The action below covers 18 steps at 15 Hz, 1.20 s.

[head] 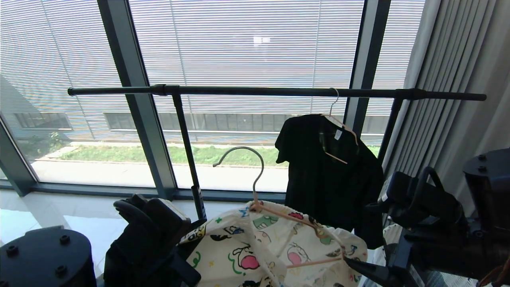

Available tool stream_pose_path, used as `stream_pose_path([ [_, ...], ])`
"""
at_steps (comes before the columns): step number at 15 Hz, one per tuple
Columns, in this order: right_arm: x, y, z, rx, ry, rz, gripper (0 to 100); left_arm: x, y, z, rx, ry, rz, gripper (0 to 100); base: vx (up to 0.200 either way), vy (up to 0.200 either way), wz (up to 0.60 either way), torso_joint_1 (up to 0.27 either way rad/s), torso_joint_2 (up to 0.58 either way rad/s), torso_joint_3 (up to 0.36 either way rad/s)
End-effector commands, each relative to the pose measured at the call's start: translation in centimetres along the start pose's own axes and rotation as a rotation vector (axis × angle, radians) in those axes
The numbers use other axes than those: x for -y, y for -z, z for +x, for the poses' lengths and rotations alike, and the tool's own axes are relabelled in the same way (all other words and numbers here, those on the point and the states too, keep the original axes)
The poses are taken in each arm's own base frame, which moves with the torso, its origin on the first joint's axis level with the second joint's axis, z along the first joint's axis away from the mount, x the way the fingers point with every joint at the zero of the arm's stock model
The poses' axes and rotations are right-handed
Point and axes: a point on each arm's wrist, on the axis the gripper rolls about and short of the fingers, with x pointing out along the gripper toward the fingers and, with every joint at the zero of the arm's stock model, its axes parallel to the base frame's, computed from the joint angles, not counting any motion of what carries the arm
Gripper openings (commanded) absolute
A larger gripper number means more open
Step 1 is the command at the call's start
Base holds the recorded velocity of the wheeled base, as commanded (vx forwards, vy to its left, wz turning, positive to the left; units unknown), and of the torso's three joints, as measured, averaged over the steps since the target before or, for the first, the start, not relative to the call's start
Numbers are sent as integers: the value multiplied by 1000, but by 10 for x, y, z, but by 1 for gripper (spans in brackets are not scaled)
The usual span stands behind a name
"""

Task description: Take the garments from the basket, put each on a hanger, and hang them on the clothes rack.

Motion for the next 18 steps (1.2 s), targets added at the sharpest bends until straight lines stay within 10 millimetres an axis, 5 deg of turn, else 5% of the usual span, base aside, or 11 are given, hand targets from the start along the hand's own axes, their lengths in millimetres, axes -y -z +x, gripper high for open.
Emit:
stream_pose_path([
  [1,-6,-4,-3,26,-59,-33,100,17,0,-8,37,90,32,0,0,0,0,0,0,0],
  [10,-27,-22,38,-60,-222,8,100,21,-10,-10,124,96,103,0,0,0,0,0,0,0],
  [15,-26,-23,39,-60,-222,38,100,22,-12,-11,140,97,107,0,0,0,0,0,0,0],
  [16,-27,-23,39,-60,-224,37,0,22,-12,-12,147,101,106,0,0,0,0,0,0,0],
  [18,-27,-24,39,-55,-223,38,0,22,-12,-12,148,101,106,0,0,0,0,0,0,0],
])
